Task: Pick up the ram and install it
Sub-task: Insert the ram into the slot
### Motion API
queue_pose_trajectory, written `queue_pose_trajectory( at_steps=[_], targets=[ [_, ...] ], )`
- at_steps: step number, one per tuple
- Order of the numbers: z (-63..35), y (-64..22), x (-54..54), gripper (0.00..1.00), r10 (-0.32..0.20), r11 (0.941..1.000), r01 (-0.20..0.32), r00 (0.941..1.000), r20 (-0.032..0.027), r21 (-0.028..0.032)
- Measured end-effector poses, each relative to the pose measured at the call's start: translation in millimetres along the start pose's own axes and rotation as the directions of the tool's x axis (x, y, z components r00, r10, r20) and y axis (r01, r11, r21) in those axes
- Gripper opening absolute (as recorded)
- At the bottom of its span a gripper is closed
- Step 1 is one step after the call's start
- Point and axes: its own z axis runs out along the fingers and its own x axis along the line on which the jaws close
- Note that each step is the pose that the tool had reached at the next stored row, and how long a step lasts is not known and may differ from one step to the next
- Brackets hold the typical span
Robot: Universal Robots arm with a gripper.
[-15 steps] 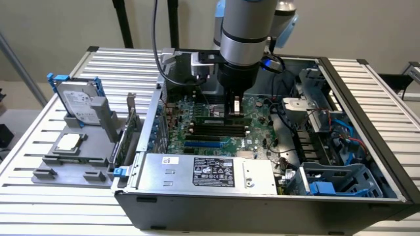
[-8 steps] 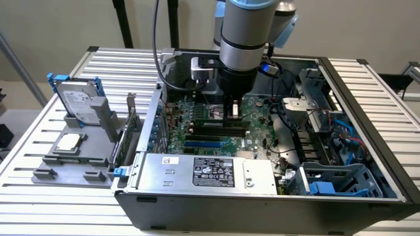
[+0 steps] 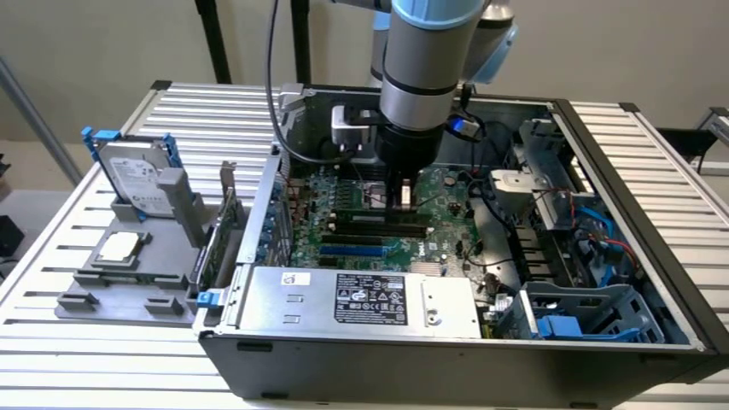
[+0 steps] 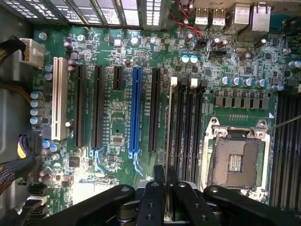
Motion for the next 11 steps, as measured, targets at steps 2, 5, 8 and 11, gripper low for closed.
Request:
queue_pose_trajectory(
  at_steps=[2, 5, 8, 11],
  targets=[
    [2.7, -0.1, -0.8, 0.14, 0.000, 1.0000, 0.000, 1.0000, 0.0000, -0.0014],
    [5.1, -0.1, -1.3, 0.14, 0.000, 1.0000, 0.000, 1.0000, 0.0003, -0.0026],
    [5.2, -0.1, -1.3, 0.14, 0.000, 1.0000, 0.000, 1.0000, 0.0000, -0.0028],
    [6.1, 0.0, -1.9, 0.14, 0.000, 1.0000, 0.000, 1.0000, 0.0002, -0.0026]
  ],
)
